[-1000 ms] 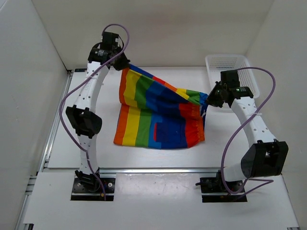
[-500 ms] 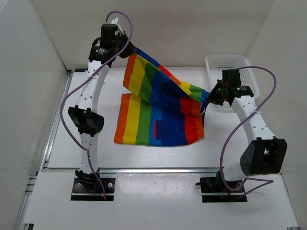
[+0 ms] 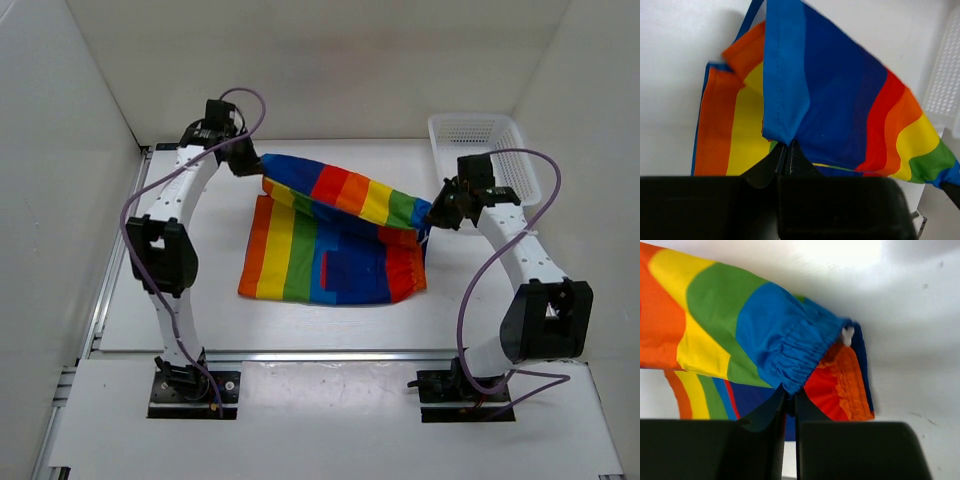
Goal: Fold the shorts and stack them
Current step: Fold the shorts
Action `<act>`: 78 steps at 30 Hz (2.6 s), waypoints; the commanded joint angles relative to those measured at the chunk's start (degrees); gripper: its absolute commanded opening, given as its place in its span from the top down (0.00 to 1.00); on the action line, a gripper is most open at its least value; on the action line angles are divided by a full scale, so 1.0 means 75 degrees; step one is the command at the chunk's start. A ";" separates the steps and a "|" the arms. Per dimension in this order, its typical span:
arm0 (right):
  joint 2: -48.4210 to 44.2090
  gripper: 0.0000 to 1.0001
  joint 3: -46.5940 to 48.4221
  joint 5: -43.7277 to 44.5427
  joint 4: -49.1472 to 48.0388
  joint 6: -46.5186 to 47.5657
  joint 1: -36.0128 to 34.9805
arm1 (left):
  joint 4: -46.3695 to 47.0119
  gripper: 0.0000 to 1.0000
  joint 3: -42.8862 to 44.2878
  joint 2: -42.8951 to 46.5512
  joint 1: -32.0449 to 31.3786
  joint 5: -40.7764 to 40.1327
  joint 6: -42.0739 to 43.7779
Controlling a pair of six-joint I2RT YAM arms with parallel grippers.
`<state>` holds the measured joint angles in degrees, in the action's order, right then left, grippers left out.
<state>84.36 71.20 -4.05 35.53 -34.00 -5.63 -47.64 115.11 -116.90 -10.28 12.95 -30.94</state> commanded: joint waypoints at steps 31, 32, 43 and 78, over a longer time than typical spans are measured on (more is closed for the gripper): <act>-0.3068 0.26 -0.3517 0.0002 0.1157 0.0514 0.0036 | 0.0035 0.49 -0.8610 0.3856 -0.0445 -0.0649 -0.0890; -0.3068 0.23 -0.3621 0.0002 0.1065 0.0444 0.0036 | 0.0105 0.32 -0.8610 0.3856 -0.0445 -0.0649 -0.0890; -0.3068 0.18 -0.4138 -0.0491 0.0468 0.0233 0.0036 | 0.0106 0.02 -0.9124 0.4138 -0.0516 -0.0906 -0.1406; -0.0303 0.55 -0.4513 -0.0831 -0.2709 -0.0775 -0.0433 | 0.0469 0.90 -0.8012 0.3013 -0.0937 -0.1223 -0.2015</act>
<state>80.42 37.56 -11.84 19.59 -37.34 -7.84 -45.95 54.54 -96.20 -17.02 5.76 -45.87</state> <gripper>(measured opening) 0.483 0.138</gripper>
